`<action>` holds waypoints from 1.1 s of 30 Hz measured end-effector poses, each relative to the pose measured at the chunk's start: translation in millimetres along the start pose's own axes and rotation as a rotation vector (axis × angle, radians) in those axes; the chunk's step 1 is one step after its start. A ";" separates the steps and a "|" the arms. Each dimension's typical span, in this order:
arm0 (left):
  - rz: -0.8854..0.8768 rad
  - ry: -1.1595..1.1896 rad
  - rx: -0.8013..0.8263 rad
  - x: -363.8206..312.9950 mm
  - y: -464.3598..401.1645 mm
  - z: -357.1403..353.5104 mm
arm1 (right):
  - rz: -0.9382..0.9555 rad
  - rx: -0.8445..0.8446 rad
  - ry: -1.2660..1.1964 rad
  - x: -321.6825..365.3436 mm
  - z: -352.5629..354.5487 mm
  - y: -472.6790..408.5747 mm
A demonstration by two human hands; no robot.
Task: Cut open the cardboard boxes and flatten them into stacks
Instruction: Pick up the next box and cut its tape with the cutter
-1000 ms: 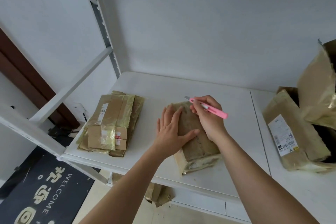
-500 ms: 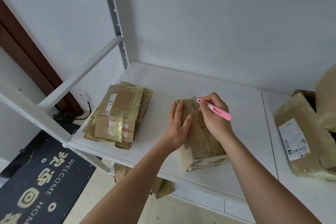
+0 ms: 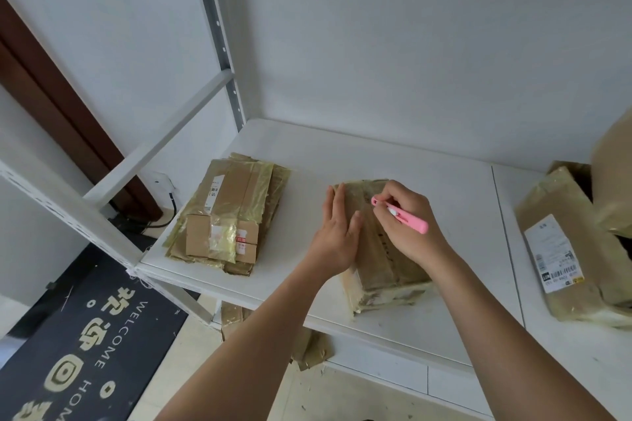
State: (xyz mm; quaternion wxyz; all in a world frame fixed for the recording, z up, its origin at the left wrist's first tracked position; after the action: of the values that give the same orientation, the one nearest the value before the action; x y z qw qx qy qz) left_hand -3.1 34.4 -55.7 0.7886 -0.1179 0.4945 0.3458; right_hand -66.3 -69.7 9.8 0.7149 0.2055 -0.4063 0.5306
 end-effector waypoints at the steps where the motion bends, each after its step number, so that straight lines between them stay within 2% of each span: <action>1: 0.001 -0.009 -0.004 -0.6 0.3 0.3 | -0.010 0.008 -0.008 -0.9 0.4 6.1; 10: 0.022 -0.059 -0.022 -1.5 -1.1 -0.7 | -0.008 0.066 -0.060 8.8 5.6 87.4; 16: 0.027 -0.109 0.029 -5.8 -4.7 -15.8 | 0.071 -0.035 0.047 12.9 13.3 137.1; 24: 0.049 -0.217 0.097 -11.1 -7.3 -31.4 | 0.082 -0.109 0.002 8.3 26.1 167.1; 26: 0.058 -0.260 0.111 -14.9 -10.0 -29.4 | 0.024 -0.184 -0.179 -0.3 31.2 179.5; 31: 0.036 -0.247 0.097 -26.5 -24.8 -17.1 | -0.149 -0.597 -0.507 -46.2 38.0 207.3; 33: 0.019 -0.219 0.077 -29.1 -24.4 -12.7 | -0.177 -0.660 -0.612 -51.1 28.8 207.9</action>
State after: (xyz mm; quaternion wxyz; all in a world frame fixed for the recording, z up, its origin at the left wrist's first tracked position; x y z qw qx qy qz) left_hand -3.7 -2.7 -40.6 0.8387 -0.0444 0.4193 0.3447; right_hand -274.7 -47.5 -42.7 0.6320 0.1479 -0.7268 0.2246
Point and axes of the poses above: each hand's wrist, its own y-axis away from the middle knuckle, its own z-axis out of the back of the hand, x = y × z, the point moved 9 cm from there along -y, towards the middle knuckle, and after that the axes turned 7 degrees about x, right-handed, at the moved point
